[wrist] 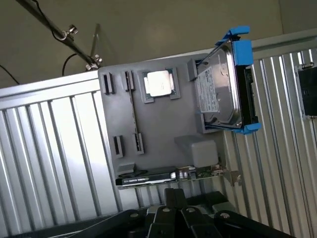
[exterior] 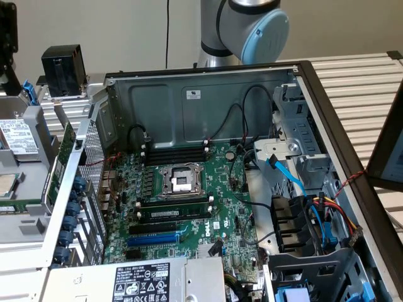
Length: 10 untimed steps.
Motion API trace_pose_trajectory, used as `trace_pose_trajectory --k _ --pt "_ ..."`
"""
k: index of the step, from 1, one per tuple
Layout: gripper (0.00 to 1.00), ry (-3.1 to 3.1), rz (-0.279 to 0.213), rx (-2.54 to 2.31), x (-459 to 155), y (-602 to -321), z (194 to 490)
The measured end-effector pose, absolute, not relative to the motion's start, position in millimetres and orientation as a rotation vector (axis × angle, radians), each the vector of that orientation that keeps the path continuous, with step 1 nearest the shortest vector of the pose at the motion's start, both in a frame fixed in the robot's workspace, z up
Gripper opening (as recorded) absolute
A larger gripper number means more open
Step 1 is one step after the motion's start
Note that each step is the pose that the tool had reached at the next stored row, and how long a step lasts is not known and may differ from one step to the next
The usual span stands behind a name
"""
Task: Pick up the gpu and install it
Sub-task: 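Pick up the gpu and move the gpu toward the slot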
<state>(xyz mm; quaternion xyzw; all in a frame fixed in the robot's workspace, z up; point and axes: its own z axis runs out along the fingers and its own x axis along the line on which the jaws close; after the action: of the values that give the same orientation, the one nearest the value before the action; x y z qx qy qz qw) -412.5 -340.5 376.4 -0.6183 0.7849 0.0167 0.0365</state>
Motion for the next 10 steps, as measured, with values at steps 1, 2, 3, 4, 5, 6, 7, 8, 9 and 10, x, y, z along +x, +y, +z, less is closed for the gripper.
trace_pose_trajectory --k 1,2,3,4,5,6,7,8,9,10 --pt "0.11 2.426 0.050 -1.877 -412.5 -340.5 375.6" --pt "0.11 2.443 0.049 -1.855 -412.5 -340.5 374.6" --pt "0.11 2.460 0.048 -1.833 -412.5 -340.5 373.7" --pt "0.11 2.476 0.047 -1.810 -412.5 -340.5 372.5" --pt "0.11 2.492 0.046 -1.787 -412.5 -340.5 371.6" --pt "0.11 2.508 0.045 -1.765 -412.5 -340.5 370.5" --pt "0.11 2.524 0.044 -1.741 -412.5 -340.5 369.4" --pt "0.11 2.540 0.043 -1.717 -412.5 -340.5 368.4" --pt "0.11 2.556 0.042 -1.694 -412.5 -340.5 367.3" --pt "0.11 2.570 0.041 -1.671 -412.5 -340.5 366.4"
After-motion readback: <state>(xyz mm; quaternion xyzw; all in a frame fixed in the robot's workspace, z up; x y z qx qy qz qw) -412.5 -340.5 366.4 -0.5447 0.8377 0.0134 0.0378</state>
